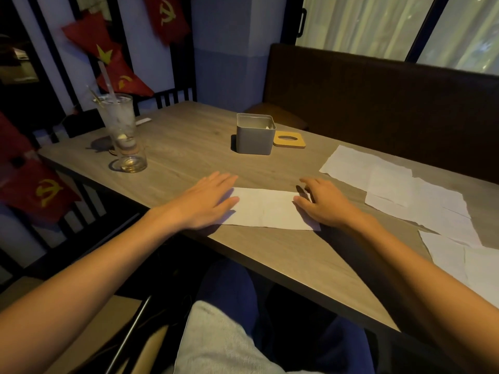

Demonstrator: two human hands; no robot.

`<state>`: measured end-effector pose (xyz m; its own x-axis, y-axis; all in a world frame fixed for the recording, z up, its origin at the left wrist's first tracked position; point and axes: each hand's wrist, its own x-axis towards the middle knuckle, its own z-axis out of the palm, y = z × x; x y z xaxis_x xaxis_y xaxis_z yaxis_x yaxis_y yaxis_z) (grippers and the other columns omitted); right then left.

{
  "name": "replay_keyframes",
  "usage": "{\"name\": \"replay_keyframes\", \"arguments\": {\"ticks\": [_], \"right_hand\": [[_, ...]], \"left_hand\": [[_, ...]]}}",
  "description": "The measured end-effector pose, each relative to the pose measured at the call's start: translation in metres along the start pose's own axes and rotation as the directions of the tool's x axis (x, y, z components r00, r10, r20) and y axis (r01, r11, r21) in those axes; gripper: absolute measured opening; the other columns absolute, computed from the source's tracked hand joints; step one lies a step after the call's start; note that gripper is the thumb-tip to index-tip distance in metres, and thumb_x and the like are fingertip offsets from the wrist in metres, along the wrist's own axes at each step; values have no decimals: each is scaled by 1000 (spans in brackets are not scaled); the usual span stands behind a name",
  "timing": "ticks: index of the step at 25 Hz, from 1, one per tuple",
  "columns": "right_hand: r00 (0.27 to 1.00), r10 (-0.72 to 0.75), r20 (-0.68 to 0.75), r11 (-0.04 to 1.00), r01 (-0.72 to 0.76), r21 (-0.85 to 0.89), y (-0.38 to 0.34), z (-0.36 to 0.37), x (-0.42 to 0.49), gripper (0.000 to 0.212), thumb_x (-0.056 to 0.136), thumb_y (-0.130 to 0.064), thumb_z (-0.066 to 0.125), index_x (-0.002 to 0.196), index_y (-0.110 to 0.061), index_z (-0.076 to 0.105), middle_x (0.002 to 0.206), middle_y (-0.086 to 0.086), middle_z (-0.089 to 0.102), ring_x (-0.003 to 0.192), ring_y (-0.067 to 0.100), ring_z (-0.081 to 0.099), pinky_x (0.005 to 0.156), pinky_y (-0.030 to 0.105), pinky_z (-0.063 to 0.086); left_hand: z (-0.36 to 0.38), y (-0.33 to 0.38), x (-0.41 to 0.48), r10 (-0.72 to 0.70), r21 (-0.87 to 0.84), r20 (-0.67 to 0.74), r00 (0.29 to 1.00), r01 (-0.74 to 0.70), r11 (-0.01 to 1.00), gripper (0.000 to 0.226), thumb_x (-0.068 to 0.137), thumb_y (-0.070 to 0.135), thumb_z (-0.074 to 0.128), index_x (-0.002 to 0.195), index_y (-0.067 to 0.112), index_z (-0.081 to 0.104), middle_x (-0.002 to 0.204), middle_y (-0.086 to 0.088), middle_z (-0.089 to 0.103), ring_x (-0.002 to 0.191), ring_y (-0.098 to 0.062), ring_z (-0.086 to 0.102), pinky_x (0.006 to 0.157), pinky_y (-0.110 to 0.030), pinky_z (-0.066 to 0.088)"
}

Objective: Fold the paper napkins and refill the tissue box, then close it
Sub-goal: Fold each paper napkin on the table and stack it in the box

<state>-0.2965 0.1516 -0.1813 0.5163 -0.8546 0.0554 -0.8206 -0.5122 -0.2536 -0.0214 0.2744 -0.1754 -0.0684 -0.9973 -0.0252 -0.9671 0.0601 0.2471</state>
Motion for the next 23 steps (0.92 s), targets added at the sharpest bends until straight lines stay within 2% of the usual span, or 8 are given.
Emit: {"name": "replay_keyframes", "arguments": {"ticks": [3,5,8,10,14,16,20,23], "right_hand": [[995,48,87,999,-49,10,-6,-11,17,48,92,-50,60,128,-18,57,126,4,62,105,20,59,87,32,54],[983,77,168,996,-82,20,-9,-18,23,43,90,-49,64,119,-18,59,114,2,64,96,17,60,77,25,50],[973,73,217,997,-79,21,-10,-24,28,31,90,-46,66,104,-18,60,99,2,63,90,19,61,74,25,49],[976,71,208,990,-94,102,-7,-27,30,28,91,-44,66,99,-18,61,95,2,64,90,21,62,74,24,51],[968,104,226,876,-197,440,-8,-47,24,30,89,-36,71,113,-22,61,104,3,63,97,20,63,75,23,58],[970,110,217,824,-211,525,-15,-60,21,34,90,-30,71,122,-23,58,107,3,63,95,19,65,73,24,59],[982,113,152,798,-181,575,-44,-78,26,31,93,-17,68,121,-19,57,100,5,67,79,17,69,59,22,58],[980,132,151,800,-195,567,-69,-78,34,18,94,-8,63,110,-14,57,92,9,68,65,14,68,53,22,56]], "left_hand": [[14,26,5,126,39,9,992,-126,991,64,105,53,27,161,26,12,169,6,8,155,-16,0,122,-36,1],[20,30,8,133,66,42,990,-136,989,61,106,50,26,161,24,14,169,3,8,155,-19,0,123,-39,1],[23,28,9,109,85,71,992,-115,990,61,107,50,24,161,25,12,169,2,5,155,-21,-1,123,-41,-1],[22,28,9,110,89,81,991,-118,989,62,106,51,24,161,25,12,169,3,4,155,-20,-2,123,-41,-1],[20,32,17,118,98,89,989,-127,987,61,106,52,25,161,27,14,169,4,6,155,-21,1,125,-46,1],[23,40,26,143,98,79,987,-150,984,60,106,51,27,160,27,18,168,3,10,155,-21,5,124,-47,1],[28,62,41,231,46,54,971,-234,971,55,106,47,32,157,26,28,165,2,21,151,-21,14,122,-48,8],[27,59,44,262,-36,-24,965,-262,964,49,106,41,38,151,23,39,160,1,29,147,-19,24,120,-45,17]]}}
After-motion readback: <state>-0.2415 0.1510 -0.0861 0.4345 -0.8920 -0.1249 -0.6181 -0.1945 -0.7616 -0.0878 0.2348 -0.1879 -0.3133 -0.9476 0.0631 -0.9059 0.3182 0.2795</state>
